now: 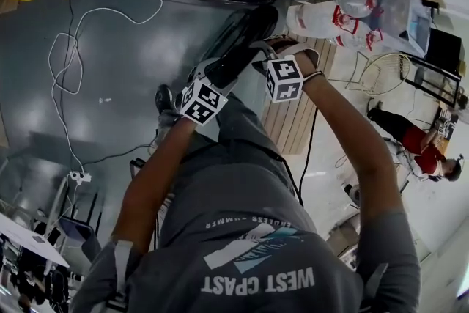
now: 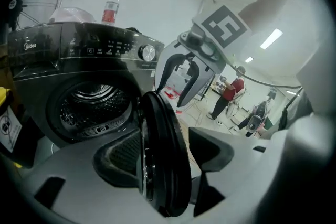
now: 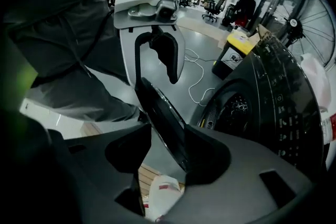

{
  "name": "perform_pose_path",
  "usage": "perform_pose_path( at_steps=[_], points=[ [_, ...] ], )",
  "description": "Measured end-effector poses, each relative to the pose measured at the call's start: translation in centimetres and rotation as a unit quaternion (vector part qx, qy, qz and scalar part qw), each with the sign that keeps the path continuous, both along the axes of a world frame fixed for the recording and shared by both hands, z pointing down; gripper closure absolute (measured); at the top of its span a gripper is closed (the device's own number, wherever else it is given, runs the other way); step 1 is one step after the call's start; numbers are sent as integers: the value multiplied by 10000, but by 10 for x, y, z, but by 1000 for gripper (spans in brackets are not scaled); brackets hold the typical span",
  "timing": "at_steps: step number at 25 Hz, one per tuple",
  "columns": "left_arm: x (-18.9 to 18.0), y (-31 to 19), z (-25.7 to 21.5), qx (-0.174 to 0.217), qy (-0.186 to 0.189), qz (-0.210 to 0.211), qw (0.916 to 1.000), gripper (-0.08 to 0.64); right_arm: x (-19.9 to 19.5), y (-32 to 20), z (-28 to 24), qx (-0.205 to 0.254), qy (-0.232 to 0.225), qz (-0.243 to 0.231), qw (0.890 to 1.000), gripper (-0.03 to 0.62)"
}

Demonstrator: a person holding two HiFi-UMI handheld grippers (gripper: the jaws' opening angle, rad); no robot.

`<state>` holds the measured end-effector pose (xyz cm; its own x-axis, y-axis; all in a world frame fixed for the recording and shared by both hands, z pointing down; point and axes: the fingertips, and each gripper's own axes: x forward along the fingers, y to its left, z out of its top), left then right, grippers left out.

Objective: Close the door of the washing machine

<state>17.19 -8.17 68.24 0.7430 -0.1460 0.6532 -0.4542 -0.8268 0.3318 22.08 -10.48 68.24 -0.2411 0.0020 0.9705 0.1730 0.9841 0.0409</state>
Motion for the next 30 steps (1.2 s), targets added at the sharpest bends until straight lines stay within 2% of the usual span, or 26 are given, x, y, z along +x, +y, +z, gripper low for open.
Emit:
perform_pose_path(
  at_steps=[5, 12, 15, 24, 30],
  points=[
    [4, 9, 18, -93, -89, -29, 9999, 273, 4, 0, 12, 31, 153, -370, 9992, 378],
    [9, 12, 26, -48, -103, -64, 9999, 273, 8, -2, 18, 35, 217, -433, 9988, 382],
    [9, 11, 24, 45, -87, -117, 9999, 276, 10, 0, 19, 60, 242, -416, 9988, 417],
    [-10, -6, 19, 410, -108, -400, 9983, 340, -3, -17, 19, 339, 143, 6, 9993, 423],
    [-29, -32, 19, 809, -267, -558, 9948, 424, -19, -42, 21, 639, 18, 463, 9969, 430]
  ],
)
